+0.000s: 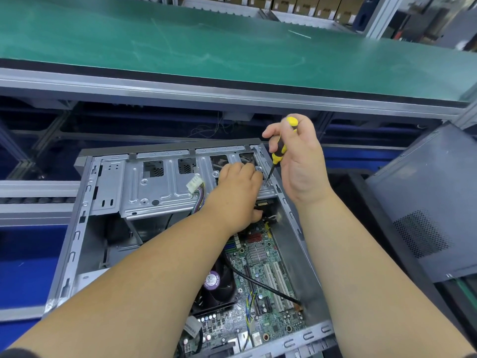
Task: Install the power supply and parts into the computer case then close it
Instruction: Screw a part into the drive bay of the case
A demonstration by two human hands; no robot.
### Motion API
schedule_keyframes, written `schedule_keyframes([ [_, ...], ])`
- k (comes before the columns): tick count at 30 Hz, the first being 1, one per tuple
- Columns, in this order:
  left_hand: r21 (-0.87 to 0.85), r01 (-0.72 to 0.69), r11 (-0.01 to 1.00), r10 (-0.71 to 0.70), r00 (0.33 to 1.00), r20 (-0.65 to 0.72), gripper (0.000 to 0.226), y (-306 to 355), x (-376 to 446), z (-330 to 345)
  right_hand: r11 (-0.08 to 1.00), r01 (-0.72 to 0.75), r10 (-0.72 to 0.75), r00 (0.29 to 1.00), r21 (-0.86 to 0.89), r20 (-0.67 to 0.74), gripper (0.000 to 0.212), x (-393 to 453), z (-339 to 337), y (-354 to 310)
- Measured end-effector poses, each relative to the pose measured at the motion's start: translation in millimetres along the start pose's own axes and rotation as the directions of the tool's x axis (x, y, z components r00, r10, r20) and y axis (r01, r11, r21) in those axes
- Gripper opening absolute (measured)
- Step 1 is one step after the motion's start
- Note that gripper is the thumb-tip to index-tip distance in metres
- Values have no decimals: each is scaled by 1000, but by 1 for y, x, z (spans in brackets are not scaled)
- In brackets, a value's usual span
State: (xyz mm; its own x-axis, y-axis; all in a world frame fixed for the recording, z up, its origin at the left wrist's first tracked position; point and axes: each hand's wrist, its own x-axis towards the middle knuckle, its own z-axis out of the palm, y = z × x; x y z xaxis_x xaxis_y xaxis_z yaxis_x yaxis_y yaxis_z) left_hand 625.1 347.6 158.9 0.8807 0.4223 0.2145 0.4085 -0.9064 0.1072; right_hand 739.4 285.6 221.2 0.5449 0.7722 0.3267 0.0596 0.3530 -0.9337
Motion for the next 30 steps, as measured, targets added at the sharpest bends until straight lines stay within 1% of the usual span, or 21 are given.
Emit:
schedule_keyframes([
  [3, 8, -1, 1000, 1, 1000, 1, 68, 0, 0, 0, 999, 12, -12, 1000, 48, 2, 32, -2, -1, 1],
  [4, 9, -1, 1000, 1, 1000, 3, 68, 0, 0, 0, 999, 15, -15, 1000, 31, -3, 31, -3, -1, 1],
  [7, 12, -1, 1000, 1, 1000, 5, 69, 0, -1, -1, 1000, 3, -3, 1000, 1, -8, 7, -1, 0, 0],
  [9, 17, -2, 1000, 2, 1000, 7, 68, 1, 0, -1, 999, 10, -11, 1000, -36, -25, 17, -1, 1, -1],
  [10, 17, -2, 1000, 2, 1000, 7, 68, 1, 0, -1, 998, 15, -17, 1000, -55, -21, 19, -1, 2, -1],
  [12, 14, 0, 1000, 0, 1000, 8, 68, 1, 0, -1, 999, 18, -18, 1000, -40, 2, 13, -2, 3, -1],
  [13, 12, 0, 1000, -1, 1000, 8, 67, 1, 0, -1, 1000, 19, -19, 1000, -15, 12, 15, -3, 3, 0],
  [15, 10, 2, 1000, -2, 1000, 8, 67, 0, 0, -1, 1000, 27, -27, 1000, 15, 16, 28, -4, 1, -1],
  [16, 10, 3, 1000, -3, 1000, 9, 68, 0, 0, -1, 1000, 28, -28, 1000, 8, 10, 30, -4, 0, -1],
  [20, 16, 1, 1000, -1, 1000, 11, 68, 1, 0, -1, 1000, 17, -18, 999, -23, -28, 9, -1, -1, 0],
  [23, 8, 2, 1000, -2, 1000, 7, 67, 0, 0, -1, 998, 24, -25, 1000, -51, -11, 9, -2, 0, 1],
  [24, 7, 2, 1000, -2, 1000, 8, 67, 0, 0, -2, 999, 25, -25, 1000, -32, -5, 13, -2, 0, 0],
  [26, 8, 2, 1000, -3, 1000, 9, 68, 0, 0, -2, 999, 36, -36, 999, 17, 5, 29, -4, -2, 1],
  [27, 9, 2, 1000, -2, 1000, 9, 68, 0, 0, -2, 999, 42, -42, 999, 28, 6, 33, -4, -3, 2],
  [28, 9, 1, 1000, -1, 1000, 8, 67, 0, 0, -2, 999, 43, -43, 999, 28, 3, 34, -4, -3, 1],
  [30, 8, 1, 1000, -1, 1000, 6, 68, 0, 0, -2, 999, 34, -34, 999, 20, -4, 28, -3, -3, 0],
])
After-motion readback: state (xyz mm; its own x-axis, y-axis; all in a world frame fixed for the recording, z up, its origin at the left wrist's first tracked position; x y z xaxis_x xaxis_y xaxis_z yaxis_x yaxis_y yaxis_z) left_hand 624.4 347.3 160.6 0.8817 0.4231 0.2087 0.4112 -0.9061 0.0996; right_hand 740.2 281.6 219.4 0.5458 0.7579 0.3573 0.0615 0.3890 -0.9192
